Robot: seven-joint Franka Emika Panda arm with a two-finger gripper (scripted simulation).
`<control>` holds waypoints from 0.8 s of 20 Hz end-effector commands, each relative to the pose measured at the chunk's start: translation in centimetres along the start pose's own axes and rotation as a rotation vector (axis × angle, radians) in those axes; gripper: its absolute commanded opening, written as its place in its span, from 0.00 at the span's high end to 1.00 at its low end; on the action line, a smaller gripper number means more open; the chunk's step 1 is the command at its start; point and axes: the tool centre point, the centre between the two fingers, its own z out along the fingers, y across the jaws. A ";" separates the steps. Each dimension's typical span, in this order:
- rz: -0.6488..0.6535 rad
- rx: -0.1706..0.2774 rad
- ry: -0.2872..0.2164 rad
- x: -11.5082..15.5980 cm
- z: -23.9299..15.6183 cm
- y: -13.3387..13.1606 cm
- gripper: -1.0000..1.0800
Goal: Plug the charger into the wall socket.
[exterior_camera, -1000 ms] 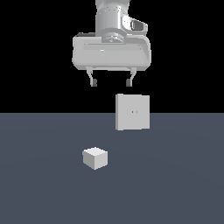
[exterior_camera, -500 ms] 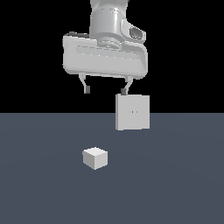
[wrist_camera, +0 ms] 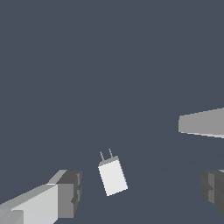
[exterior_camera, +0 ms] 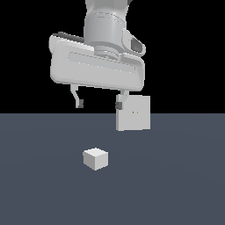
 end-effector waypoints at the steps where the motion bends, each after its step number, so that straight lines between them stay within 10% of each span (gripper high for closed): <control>1: -0.055 0.006 0.014 -0.6 0.8 -0.4 0.04; 16: -0.298 0.037 0.071 -3.5 4.4 -1.9 0.04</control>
